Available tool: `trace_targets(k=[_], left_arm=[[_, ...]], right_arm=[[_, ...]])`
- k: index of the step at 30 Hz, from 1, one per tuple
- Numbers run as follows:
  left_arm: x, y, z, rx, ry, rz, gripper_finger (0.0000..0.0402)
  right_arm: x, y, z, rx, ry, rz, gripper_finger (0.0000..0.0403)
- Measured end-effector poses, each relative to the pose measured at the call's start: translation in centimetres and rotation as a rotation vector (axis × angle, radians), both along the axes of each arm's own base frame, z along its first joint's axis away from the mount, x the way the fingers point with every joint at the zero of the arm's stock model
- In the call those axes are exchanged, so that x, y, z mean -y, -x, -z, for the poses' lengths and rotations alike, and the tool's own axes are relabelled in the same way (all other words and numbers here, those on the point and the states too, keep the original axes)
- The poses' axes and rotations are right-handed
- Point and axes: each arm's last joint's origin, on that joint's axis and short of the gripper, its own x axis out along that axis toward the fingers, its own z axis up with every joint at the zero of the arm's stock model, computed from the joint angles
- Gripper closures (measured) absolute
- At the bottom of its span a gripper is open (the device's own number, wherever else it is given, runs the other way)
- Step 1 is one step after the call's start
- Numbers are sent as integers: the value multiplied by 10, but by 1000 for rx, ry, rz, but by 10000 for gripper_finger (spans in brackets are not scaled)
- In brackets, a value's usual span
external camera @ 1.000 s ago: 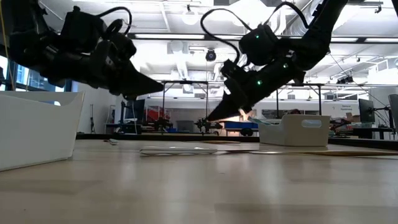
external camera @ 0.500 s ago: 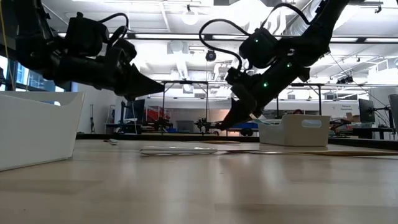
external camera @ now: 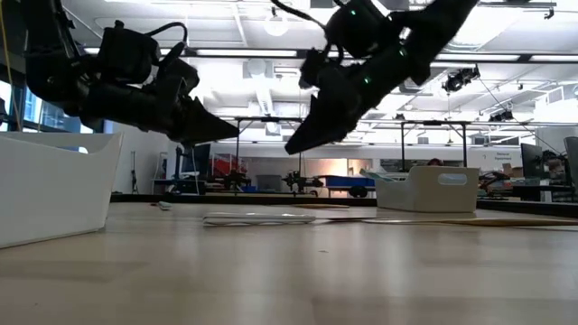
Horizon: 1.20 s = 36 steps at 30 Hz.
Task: Sort silverware by color (type)
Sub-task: Put the blue patterned table knife into the gray bin
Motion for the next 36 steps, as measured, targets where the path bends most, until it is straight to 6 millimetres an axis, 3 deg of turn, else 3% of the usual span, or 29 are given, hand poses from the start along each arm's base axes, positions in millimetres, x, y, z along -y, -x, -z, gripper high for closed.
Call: trace_targets(k=[5,8,20,29,36], left_arm=[[-2,1,2,-32,-53,-7,401],[-7,2,2,-38,-62,-42,401],[-27,-2,-6,-22,-83,-96,401],[-27,0,-1,-69,-52,-91,401],[-27,0,-1,-68,-47,-92,401]], right_arm=[[-18,-9,-16,-50,4,-49,281],[-30,-10,-15,-82,8,-86,260],[-68,-42,11,-237,-1,-217,254],[-68,-62,26,-434,45,-208,254],[-61,-62,42,-514,73,-198,254]])
